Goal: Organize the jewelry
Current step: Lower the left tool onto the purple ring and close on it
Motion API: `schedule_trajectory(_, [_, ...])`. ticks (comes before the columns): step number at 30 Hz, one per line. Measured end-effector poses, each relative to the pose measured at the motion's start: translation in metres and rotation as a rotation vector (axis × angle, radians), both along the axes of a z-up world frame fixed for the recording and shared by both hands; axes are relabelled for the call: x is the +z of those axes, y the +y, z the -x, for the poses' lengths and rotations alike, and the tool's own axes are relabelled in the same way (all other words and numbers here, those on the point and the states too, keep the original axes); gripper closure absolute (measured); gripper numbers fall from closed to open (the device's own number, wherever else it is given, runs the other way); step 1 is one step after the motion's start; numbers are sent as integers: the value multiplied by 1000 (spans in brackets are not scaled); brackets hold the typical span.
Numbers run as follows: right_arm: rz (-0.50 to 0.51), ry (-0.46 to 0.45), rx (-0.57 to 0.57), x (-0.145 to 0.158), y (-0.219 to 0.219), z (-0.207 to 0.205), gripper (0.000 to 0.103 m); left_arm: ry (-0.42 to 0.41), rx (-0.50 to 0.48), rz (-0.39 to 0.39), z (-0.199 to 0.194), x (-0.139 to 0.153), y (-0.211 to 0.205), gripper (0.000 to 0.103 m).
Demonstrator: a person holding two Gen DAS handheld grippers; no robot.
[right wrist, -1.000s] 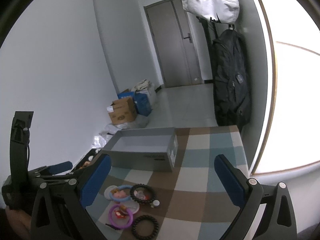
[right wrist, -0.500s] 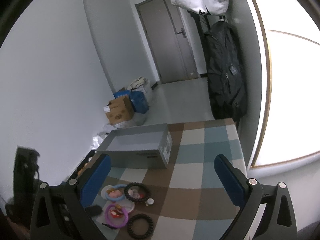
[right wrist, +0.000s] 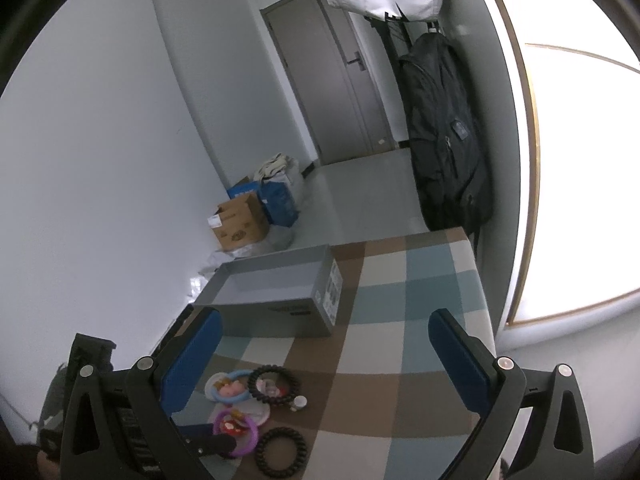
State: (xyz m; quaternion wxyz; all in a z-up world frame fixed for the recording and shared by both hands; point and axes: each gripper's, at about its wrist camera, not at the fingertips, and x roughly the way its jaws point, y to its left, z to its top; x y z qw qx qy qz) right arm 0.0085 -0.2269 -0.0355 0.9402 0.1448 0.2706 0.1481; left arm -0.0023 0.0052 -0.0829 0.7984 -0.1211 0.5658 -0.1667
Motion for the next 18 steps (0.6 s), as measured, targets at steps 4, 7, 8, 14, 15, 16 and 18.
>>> schedule_trajectory(4, [-1,2,0,0,0,0,0,-8,-7,-33,1,0,-2,93])
schedule_trajectory(7, [7,4,2,-1,2,1,0,-43,-11,-69,1,3,-4,98])
schedule_trajectory(8, [11,5,3,-2,2,1,0,-55,-11,-81,1,4,-5,99])
schedule_trajectory(14, [39,48,14,-9,7,-3,0,-88,-17,-72,0,12,-5,100])
schedule_trajectory(15, [43,60,18,-11,7,-4,0,-93,-16,-71,0,13,-4,100])
schedule_trajectory(16, [47,76,25,-13,7,-6,0,-100,-17,-69,0,14,-4,100])
schedule_trajectory(18, [56,123,42,-19,9,-9,0,-120,-12,-43,-2,18,-4,100])
